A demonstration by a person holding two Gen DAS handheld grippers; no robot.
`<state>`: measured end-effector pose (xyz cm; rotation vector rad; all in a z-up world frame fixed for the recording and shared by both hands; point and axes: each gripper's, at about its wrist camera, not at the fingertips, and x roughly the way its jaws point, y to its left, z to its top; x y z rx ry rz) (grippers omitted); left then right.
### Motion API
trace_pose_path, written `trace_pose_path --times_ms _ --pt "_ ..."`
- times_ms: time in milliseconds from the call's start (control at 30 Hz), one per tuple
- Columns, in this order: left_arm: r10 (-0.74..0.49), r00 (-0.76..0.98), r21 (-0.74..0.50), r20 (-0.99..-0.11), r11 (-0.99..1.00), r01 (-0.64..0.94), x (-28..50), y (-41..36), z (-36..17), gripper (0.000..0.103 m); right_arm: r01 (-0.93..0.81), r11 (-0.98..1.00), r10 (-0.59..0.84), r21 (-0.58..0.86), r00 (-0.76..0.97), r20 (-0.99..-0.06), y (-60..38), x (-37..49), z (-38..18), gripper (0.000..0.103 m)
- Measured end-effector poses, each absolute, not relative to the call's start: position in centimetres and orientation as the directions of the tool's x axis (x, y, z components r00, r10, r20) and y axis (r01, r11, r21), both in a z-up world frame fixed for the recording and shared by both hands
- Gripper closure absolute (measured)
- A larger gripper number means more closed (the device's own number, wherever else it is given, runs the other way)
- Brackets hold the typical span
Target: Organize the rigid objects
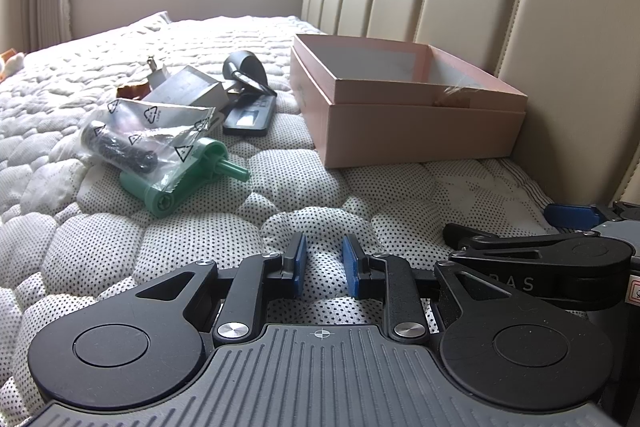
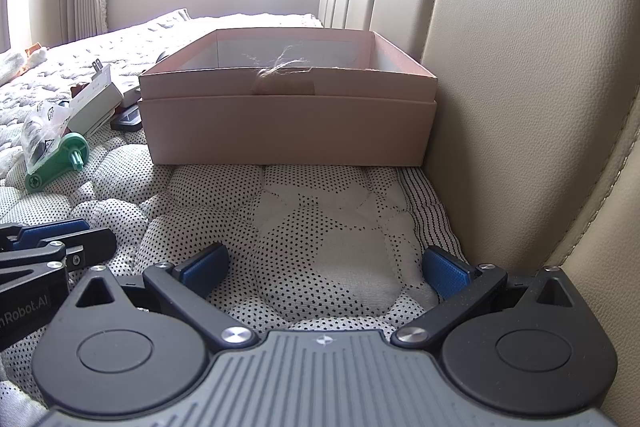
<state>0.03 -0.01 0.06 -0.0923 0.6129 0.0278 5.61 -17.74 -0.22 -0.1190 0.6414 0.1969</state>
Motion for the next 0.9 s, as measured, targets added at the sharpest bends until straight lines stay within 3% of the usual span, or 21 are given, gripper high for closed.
trace_pose_path --times_ms 433,900 --pt "-0.018 0.814 -0.103 -0.581 0.993 -0.052 0.2 0.4 0.2 0.078 -0.257 0.965 0.238 0.056 0.757 -0.608 -18.9 5.6 0.2 0.000" --pt "-0.076 0.825 -0.203 -0.560 0.978 -0.048 -0.3 4.0 2.5 0.078 -0.343 0.933 0.305 0.109 0.591 -0.747 -19.3 7.8 1.3 0.000"
